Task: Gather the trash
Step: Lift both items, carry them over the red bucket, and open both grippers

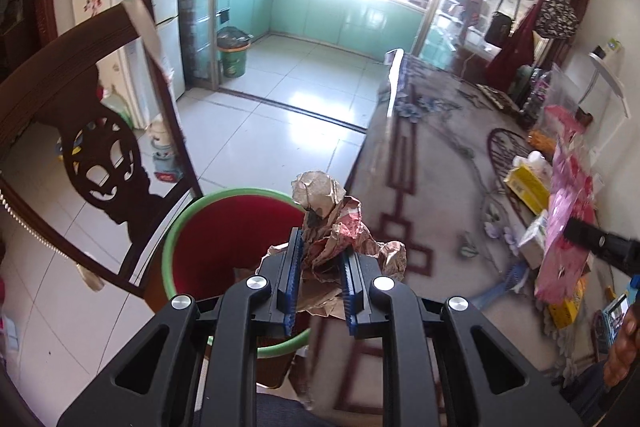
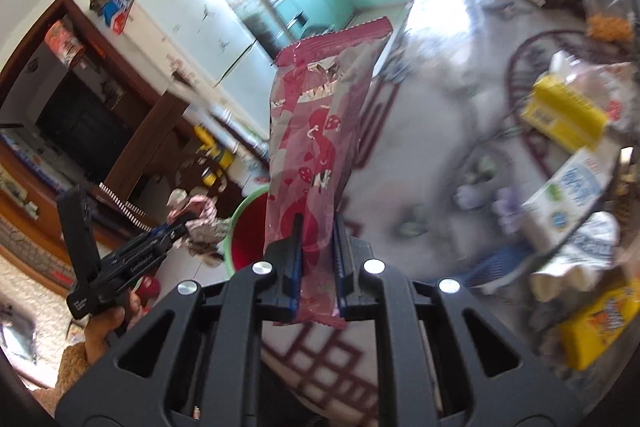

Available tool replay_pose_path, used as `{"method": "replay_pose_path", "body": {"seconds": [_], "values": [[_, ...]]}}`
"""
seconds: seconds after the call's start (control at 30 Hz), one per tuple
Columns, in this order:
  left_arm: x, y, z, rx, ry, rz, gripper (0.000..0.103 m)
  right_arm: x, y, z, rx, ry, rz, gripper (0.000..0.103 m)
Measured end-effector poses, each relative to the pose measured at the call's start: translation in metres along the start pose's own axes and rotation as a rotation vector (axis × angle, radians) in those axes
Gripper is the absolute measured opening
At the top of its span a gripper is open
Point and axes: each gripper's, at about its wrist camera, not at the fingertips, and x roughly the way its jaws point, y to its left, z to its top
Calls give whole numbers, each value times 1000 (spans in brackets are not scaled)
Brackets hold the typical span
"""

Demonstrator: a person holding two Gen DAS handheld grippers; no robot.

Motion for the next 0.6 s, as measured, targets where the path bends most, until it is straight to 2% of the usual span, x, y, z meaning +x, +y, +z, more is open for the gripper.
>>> {"method": "replay_pose_path", "body": {"seconds": [0.23,0.27,0.3,0.33,0.37,0.4,0.43,0.6], "values": [[20,42,0,-111,44,38,16,84,34,-9,-33,195,97,14],[22,46,0,-122,48,43,21,93,39,-10,-41,213,107,14],[24,51,0,-137,51,49,35,98,43,-10,-46,223,122,16],[26,54,0,-153,50,53,45,103,47,-9,-48,234,142,25],[28,58,-1,-171,44,58,62,108,51,-7,-43,240,162,35],[28,61,0,-184,34,62,73,109,51,-4,-35,230,168,55],[27,64,-1,-194,24,67,74,107,52,-2,-28,207,168,60],[25,61,0,-188,8,72,74,86,41,4,-5,156,148,60]]}}
